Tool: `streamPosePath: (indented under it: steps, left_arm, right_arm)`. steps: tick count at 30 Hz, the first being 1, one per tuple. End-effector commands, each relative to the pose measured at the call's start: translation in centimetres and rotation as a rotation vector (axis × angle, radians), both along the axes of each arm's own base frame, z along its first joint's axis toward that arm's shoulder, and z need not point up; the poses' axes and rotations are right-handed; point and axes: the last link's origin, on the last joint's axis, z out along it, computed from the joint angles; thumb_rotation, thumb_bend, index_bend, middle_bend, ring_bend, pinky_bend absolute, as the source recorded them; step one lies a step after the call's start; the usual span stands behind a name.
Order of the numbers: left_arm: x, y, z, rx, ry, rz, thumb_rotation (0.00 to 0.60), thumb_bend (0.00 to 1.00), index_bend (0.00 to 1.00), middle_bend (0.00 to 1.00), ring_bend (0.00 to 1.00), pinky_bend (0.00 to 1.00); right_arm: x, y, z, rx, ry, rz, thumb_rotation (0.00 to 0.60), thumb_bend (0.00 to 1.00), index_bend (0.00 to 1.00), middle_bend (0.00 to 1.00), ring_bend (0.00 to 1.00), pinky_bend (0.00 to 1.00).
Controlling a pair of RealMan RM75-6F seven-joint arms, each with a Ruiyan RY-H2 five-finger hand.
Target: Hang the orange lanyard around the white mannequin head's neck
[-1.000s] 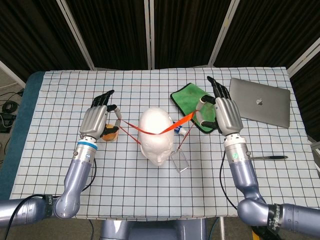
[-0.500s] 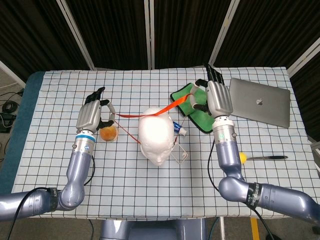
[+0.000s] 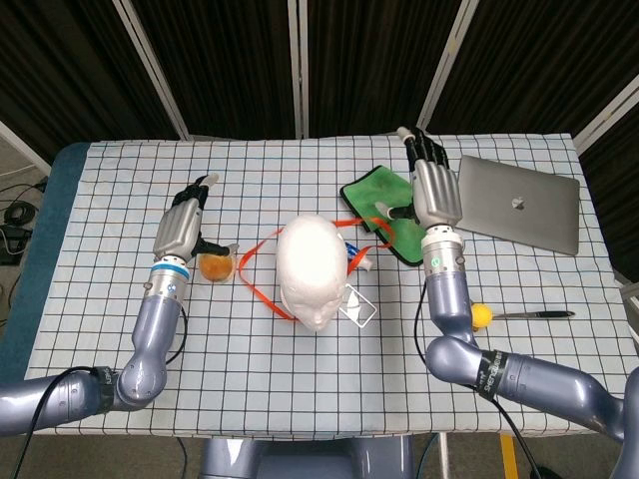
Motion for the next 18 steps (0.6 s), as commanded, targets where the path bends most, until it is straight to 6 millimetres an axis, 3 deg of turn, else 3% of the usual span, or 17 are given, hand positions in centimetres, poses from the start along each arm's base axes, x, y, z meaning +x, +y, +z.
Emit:
streamPosePath:
  steps: [1, 5, 10, 12, 18]
  left_arm:
    - [-0.3, 0.1, 0.2, 0.009, -0.008, -0.014, 0.6, 0.0, 0.0, 0.0, 0.0, 0.0]
    - [-0.6, -0.2, 0.8, 0.025, -0.015, -0.04, 0.6, 0.0, 0.0, 0.0, 0.0, 0.0]
    - [-1.9, -1.1, 2.3, 0.072, 0.029, -0.087, 0.6, 0.0, 0.0, 0.0, 0.0, 0.0]
    - [-3.3, -2.1, 3.3, 0.096, 0.068, -0.117, 0.6, 0.0, 0.0, 0.0, 0.0, 0.0]
    - [-6.9, -5.4, 5.3, 0.117, 0.185, -0.174, 0.6, 0.0, 0.0, 0.0, 0.0, 0.0]
  right_arm:
    - [-0.4, 0.0, 0.2, -0.02, 0.024, 0.006, 0.6, 0.0, 0.01, 0.0, 0.0, 0.0]
    - [-0.8, 0.4, 1.1, -0.048, 0.042, 0.02, 0.6, 0.05, 0.01, 0.0, 0.0, 0.0]
    - [-1.9, 1.9, 2.8, -0.068, 0.065, 0.048, 0.6, 0.42, 0.01, 0.0, 0.0, 0.0]
    - [-3.1, 3.3, 3.9, -0.063, 0.094, 0.067, 0.6, 0.54, 0.01, 0.0, 0.0, 0.0]
    - [-7.8, 7.5, 5.8, 0.003, 0.16, 0.085, 0.6, 0.75, 0.07, 0.0, 0.0, 0.0]
